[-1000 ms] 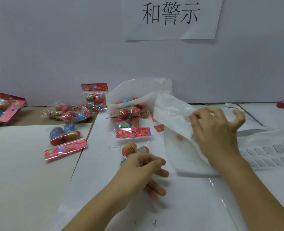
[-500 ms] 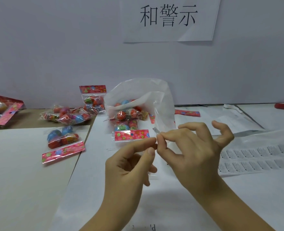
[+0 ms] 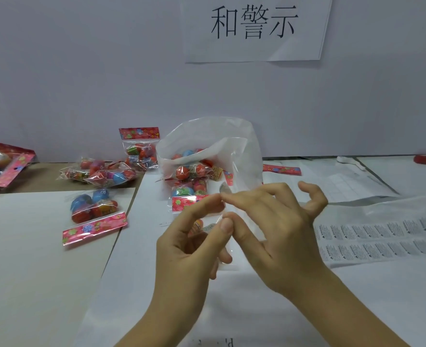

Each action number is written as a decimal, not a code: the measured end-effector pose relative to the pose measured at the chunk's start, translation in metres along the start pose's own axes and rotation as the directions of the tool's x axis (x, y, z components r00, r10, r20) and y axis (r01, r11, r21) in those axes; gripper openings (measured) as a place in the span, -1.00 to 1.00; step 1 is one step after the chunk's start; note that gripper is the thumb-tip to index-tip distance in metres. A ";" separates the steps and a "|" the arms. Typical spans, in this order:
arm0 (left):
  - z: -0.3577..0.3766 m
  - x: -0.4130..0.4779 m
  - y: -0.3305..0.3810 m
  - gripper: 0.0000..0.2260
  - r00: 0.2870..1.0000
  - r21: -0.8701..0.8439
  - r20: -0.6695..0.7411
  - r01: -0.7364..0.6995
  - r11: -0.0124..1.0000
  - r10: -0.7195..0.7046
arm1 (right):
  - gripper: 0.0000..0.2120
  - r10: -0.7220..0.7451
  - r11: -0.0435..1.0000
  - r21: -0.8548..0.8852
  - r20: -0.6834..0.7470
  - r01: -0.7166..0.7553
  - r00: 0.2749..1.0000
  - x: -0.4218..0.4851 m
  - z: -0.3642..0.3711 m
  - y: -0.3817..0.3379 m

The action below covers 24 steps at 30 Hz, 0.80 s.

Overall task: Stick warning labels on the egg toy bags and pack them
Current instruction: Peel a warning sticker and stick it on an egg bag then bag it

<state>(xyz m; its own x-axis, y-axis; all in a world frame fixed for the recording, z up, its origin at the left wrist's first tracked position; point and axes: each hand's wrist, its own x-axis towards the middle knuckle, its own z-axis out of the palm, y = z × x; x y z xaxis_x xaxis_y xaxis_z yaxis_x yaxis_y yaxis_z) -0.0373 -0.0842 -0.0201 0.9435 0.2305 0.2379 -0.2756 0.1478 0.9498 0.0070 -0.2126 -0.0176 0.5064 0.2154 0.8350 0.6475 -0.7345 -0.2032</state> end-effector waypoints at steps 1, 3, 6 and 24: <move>-0.001 0.002 0.001 -0.73 1.000 -0.031 -0.008 0.013 0.999 -0.013 | -0.72 0.079 0.992 0.097 0.029 -0.081 0.996 0.001 -0.001 -0.002; -0.002 0.006 0.002 -0.82 0.999 -0.103 -0.014 0.051 0.993 -0.052 | -0.83 0.246 0.932 0.262 0.057 -0.252 0.968 0.003 -0.003 -0.005; -0.004 0.010 0.004 -0.83 0.992 -0.191 -0.030 0.115 0.975 -0.123 | -0.90 0.359 0.859 0.334 0.147 -0.388 0.922 0.005 -0.004 -0.003; -0.021 0.031 -0.014 -0.55 0.997 0.013 0.028 0.067 0.998 -0.067 | -0.96 0.511 0.632 0.637 0.086 -0.441 0.855 0.007 -0.007 -0.004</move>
<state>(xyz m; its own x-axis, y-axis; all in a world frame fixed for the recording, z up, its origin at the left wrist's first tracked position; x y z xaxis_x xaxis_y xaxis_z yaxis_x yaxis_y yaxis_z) -0.0083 -0.0591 -0.0300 0.9647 0.1928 0.1792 -0.2095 0.1501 0.9662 0.0042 -0.2129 -0.0078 0.8127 -0.1357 0.5667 0.5487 -0.1493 -0.8226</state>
